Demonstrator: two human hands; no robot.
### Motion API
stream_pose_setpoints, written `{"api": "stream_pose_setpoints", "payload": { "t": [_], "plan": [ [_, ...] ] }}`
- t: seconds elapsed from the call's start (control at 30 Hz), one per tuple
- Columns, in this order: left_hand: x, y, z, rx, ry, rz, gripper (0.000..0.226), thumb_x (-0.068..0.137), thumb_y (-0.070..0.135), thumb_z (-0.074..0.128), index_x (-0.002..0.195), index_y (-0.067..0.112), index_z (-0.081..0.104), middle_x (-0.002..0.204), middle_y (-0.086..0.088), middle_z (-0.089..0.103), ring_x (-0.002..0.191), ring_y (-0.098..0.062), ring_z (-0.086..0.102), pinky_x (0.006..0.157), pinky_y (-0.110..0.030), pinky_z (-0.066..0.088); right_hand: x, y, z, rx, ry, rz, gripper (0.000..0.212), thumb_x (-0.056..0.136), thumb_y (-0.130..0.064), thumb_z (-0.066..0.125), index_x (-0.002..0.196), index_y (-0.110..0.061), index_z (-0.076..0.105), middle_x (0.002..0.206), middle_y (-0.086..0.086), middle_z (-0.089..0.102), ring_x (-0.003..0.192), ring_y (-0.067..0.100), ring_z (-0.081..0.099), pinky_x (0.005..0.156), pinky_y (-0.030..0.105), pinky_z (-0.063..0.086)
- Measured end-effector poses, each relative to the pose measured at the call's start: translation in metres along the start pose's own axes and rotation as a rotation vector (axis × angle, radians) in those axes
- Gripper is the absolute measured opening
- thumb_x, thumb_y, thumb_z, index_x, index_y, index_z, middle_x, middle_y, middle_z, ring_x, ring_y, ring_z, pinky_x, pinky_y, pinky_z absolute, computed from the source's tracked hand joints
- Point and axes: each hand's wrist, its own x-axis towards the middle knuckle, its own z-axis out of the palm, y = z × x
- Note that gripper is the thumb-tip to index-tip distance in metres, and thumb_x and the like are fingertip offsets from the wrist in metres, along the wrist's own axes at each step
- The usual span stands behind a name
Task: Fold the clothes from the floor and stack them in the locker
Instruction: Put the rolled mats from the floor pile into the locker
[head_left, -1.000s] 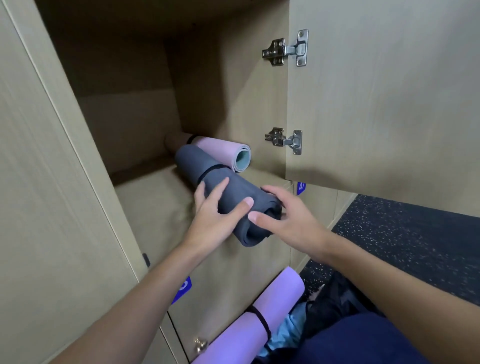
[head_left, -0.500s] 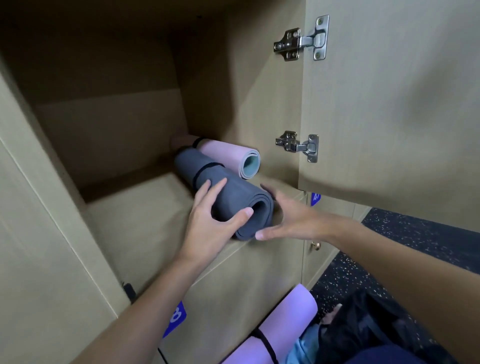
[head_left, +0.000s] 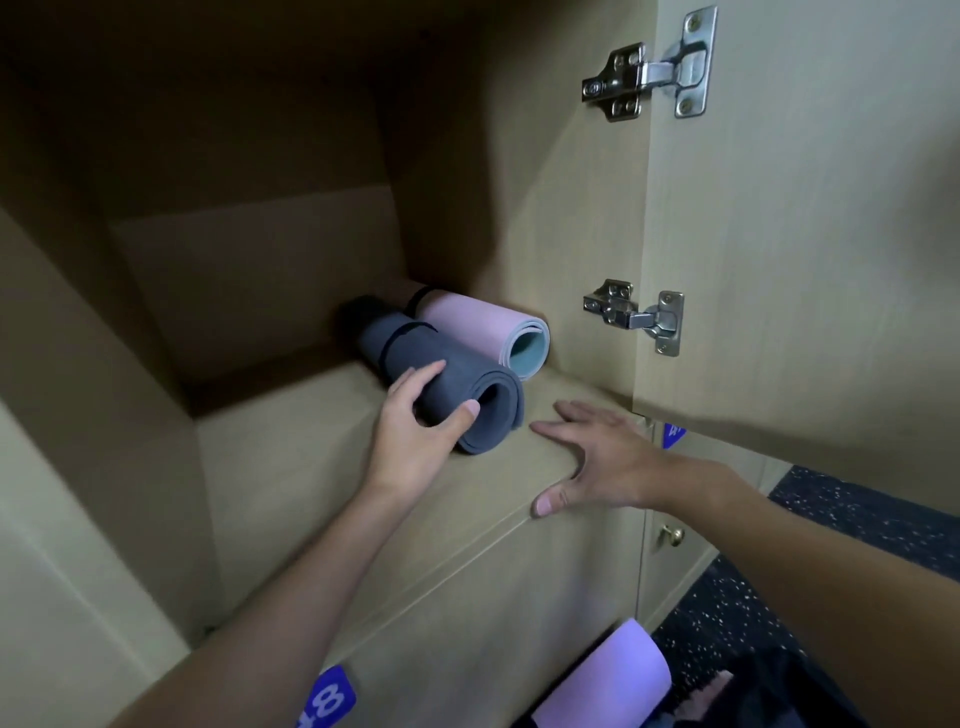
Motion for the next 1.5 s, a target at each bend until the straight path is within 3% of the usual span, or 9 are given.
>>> {"api": "stream_pose_setpoints", "payload": {
  "t": [0.27,0.43,0.53,0.63,0.83,1.07,1.27,1.4,1.5],
  "plan": [
    [0.041,-0.004,0.012,0.187,-0.084,0.060,0.061,0.083,0.023,0.079,0.140,0.021,0.056,0.147,-0.012,0.045,0.139,-0.022,0.041,0.118,-0.041,0.034,0.007,0.002,-0.011,-0.096,-0.100,-0.024,0.109,0.063,-0.074,0.073,0.153,-0.042,0.021,0.166,-0.004,0.003,0.152,0.011,-0.003,0.123,0.035,-0.001],
    [0.059,-0.009,0.006,0.335,-0.107,0.109,0.063,0.083,0.025,0.080,0.141,0.021,0.054,0.142,-0.015,0.047,0.134,-0.026,0.045,0.115,-0.039,0.036,0.013,0.010,-0.010,-0.065,-0.107,-0.047,0.108,0.061,-0.073,0.075,0.152,-0.046,0.023,0.166,-0.008,0.003,0.152,0.007,-0.003,0.123,0.034,-0.001],
    [0.067,-0.011,0.004,0.392,-0.133,0.124,0.068,0.085,0.028,0.078,0.146,0.024,0.049,0.151,-0.016,0.040,0.143,-0.028,0.035,0.119,-0.042,0.030,0.016,0.015,-0.012,-0.055,-0.119,-0.057,0.106,0.061,-0.072,0.075,0.151,-0.047,0.024,0.166,-0.010,0.004,0.151,0.006,-0.004,0.123,0.036,0.000],
    [0.073,-0.013,0.003,0.442,-0.113,0.128,0.066,0.090,0.023,0.074,0.149,0.025,0.046,0.161,-0.012,0.028,0.149,-0.024,0.026,0.117,-0.029,0.022,0.018,0.018,-0.011,-0.052,-0.111,-0.067,0.106,0.061,-0.072,0.075,0.150,-0.048,0.024,0.166,-0.011,0.004,0.151,0.006,-0.004,0.123,0.039,0.000],
    [0.081,-0.015,0.007,0.444,-0.093,0.171,0.065,0.088,0.021,0.075,0.147,0.022,0.048,0.160,-0.011,0.032,0.148,-0.022,0.028,0.108,-0.018,0.019,0.018,0.019,-0.010,-0.055,-0.096,-0.081,0.108,0.059,-0.074,0.074,0.150,-0.049,0.024,0.166,-0.012,0.004,0.151,0.006,-0.004,0.122,0.037,-0.001],
    [0.070,-0.019,0.005,0.463,-0.121,0.155,0.066,0.090,0.023,0.073,0.149,0.025,0.044,0.162,-0.009,0.029,0.149,-0.019,0.026,0.107,-0.016,0.019,0.009,0.018,-0.004,-0.047,-0.091,-0.070,0.109,0.057,-0.075,0.074,0.150,-0.048,0.025,0.165,-0.011,0.005,0.151,0.006,-0.003,0.121,0.036,0.000],
    [0.046,0.000,-0.002,0.380,-0.101,0.100,0.086,0.083,0.025,0.080,0.155,0.021,0.031,0.158,-0.008,0.032,0.145,-0.020,0.032,0.115,-0.025,0.027,0.018,0.016,-0.012,-0.043,-0.021,-0.070,0.104,0.060,-0.071,0.075,0.150,-0.047,0.029,0.165,-0.011,0.009,0.151,0.007,0.001,0.119,0.035,0.001],
    [-0.028,0.016,-0.009,0.505,-0.331,0.132,0.076,0.084,0.033,0.078,0.148,0.022,0.038,0.147,-0.002,0.046,0.133,-0.014,0.046,0.104,-0.020,0.033,0.000,0.014,-0.003,-0.047,0.079,-0.020,0.101,0.061,-0.075,0.071,0.149,-0.044,0.033,0.164,-0.009,0.018,0.151,0.015,0.008,0.119,0.041,0.002],
    [-0.069,0.025,-0.023,0.762,-0.486,0.235,0.065,0.087,0.052,0.067,0.143,0.027,0.046,0.144,0.005,0.051,0.132,-0.013,0.049,0.109,-0.034,0.039,-0.021,0.015,0.026,-0.032,0.260,0.017,0.093,0.072,-0.072,0.066,0.151,-0.036,0.033,0.163,-0.001,0.019,0.151,0.018,0.007,0.120,0.041,0.002]
  ]
}}
